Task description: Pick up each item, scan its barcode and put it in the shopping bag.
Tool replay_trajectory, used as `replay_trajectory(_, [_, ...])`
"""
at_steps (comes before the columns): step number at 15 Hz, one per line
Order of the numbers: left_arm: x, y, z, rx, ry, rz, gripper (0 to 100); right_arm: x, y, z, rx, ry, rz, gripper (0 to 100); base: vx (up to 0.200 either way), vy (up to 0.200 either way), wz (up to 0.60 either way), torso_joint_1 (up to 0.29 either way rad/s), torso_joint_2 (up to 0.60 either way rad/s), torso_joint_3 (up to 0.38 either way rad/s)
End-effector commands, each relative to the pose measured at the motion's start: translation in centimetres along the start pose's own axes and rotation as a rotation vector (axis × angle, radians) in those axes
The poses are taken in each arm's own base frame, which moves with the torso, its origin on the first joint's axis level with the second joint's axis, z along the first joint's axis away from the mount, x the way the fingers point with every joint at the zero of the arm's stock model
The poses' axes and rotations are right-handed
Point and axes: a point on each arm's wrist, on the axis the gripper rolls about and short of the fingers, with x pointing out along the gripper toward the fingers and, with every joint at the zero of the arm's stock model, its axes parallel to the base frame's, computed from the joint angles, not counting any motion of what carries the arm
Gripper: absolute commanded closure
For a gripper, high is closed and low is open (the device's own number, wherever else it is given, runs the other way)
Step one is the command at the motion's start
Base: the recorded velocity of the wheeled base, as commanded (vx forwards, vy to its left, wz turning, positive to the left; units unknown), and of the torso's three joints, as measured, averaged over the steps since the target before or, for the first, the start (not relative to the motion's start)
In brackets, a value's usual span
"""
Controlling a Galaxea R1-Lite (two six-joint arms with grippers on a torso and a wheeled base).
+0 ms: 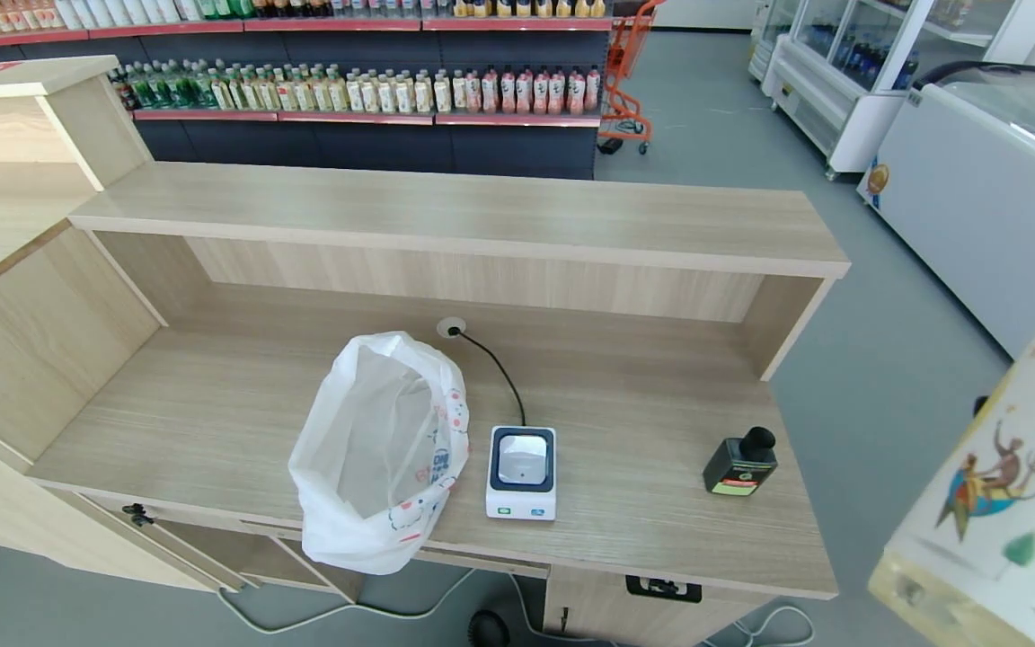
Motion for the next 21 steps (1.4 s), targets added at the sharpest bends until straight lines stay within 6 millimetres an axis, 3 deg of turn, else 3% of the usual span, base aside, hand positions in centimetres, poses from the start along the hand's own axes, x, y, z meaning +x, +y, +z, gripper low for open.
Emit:
replay_trajectory(1, [0.0, 0.0, 0.0, 0.0, 0.001, 0.001, 100, 0.7, 0.4, 0.6, 0.004, 0.025, 0.059, 100, 0.0, 0.0, 0.0, 0.0, 0.0, 0.0])
replay_trajectory(7, [0.0, 0.0, 0.0, 0.0, 0.003, -0.001, 100, 1.8, -1.0, 0.2, 0.066, 0.069, 0.073, 100, 0.0, 0.0, 0.0, 0.0, 0.0, 0.0])
replay_trajectory(18, [0.0, 0.0, 0.0, 0.0, 0.001, -0.001, 100, 1.6, -0.9, -0.4, 0.071, 0.073, 0.076, 100, 0.0, 0.0, 0.0, 0.0, 0.0, 0.0])
replay_trajectory(21, [0.0, 0.0, 0.0, 0.0, 0.0, -0.001, 100, 2.0, -2.2, -0.4, -0.011, 0.019, -0.033, 100, 0.0, 0.0, 0.0, 0.0, 0.0, 0.0])
